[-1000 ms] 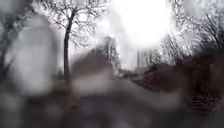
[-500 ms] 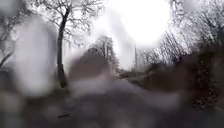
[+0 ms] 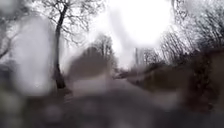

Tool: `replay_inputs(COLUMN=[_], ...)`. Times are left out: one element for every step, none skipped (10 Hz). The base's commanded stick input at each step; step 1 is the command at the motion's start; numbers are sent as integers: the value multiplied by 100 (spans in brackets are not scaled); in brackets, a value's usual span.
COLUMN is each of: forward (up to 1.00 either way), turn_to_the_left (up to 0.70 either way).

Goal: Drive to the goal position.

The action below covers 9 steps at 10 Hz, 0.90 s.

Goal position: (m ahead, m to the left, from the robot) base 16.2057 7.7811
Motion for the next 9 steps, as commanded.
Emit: replay_inputs(forward=[85, 85, 85, 85, 85, 85, 85, 85, 85], turn_to_the_left=[0, 0, 0, 0, 0, 0, 0, 0, 0])
